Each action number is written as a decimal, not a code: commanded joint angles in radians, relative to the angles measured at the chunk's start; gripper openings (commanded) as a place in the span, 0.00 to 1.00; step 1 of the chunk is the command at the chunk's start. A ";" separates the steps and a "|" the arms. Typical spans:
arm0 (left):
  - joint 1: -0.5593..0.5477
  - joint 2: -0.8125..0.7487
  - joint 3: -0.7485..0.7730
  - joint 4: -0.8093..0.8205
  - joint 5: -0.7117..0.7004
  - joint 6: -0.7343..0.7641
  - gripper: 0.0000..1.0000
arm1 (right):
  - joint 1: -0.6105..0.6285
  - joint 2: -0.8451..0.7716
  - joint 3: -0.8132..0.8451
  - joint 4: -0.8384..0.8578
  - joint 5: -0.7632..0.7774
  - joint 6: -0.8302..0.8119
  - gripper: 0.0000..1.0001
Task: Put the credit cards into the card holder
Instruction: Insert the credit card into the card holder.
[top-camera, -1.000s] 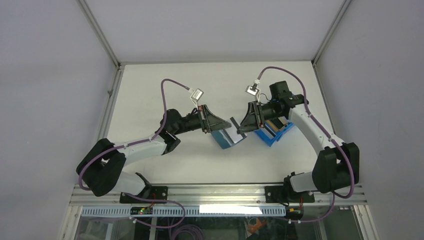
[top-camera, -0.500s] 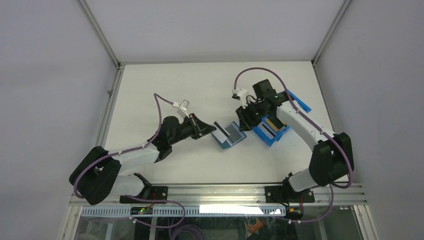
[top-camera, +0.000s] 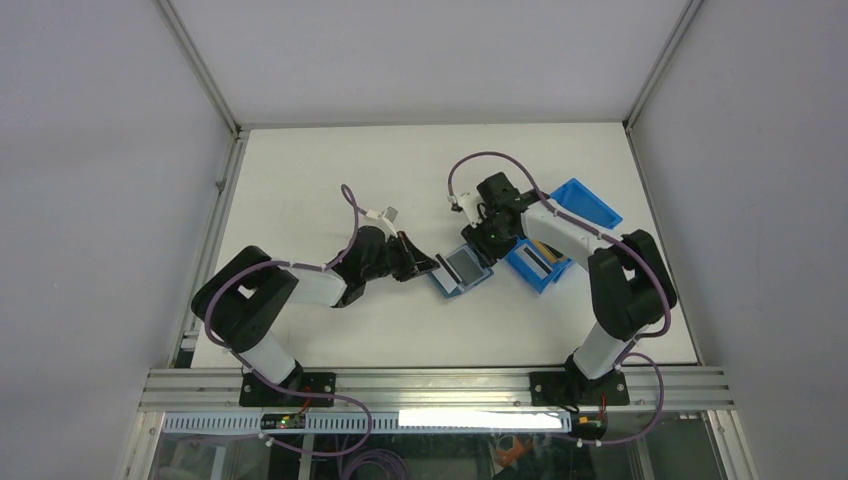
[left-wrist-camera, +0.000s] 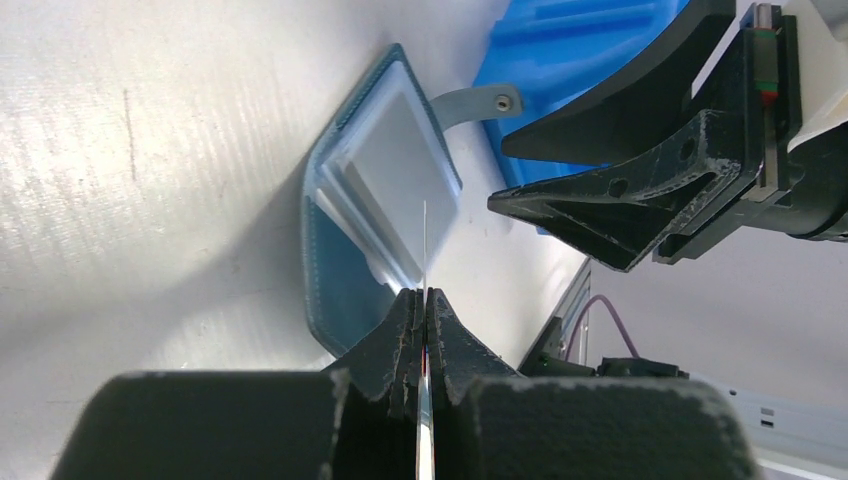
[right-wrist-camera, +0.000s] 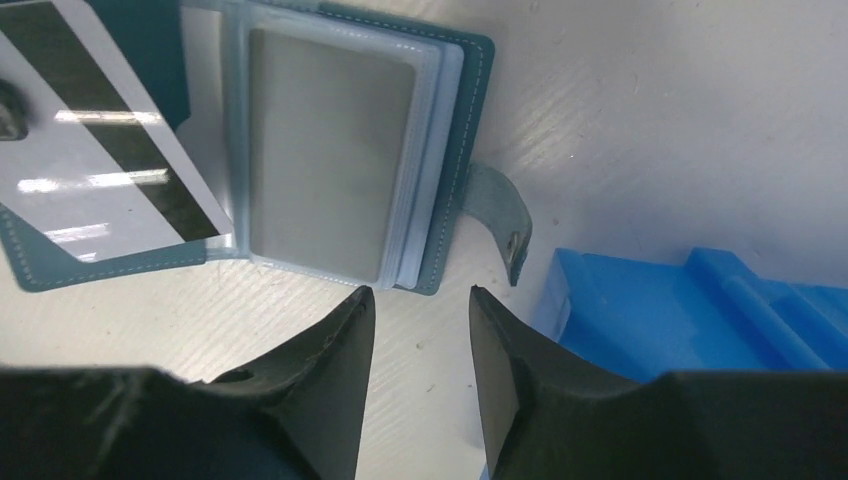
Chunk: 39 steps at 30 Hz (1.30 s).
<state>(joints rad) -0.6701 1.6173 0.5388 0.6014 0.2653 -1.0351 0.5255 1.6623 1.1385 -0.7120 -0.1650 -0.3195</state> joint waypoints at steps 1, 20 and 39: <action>0.001 0.047 0.028 0.060 -0.002 0.004 0.00 | 0.004 0.042 0.033 0.038 0.044 0.040 0.43; 0.016 0.212 -0.067 0.341 -0.006 -0.171 0.00 | 0.039 0.131 0.043 0.031 0.090 0.068 0.43; 0.026 0.271 -0.076 0.580 0.057 -0.248 0.00 | 0.039 0.137 0.045 0.024 0.087 0.069 0.43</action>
<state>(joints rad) -0.6525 1.8652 0.4610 1.0084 0.3019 -1.2591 0.5583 1.7802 1.1679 -0.7113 -0.0921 -0.2600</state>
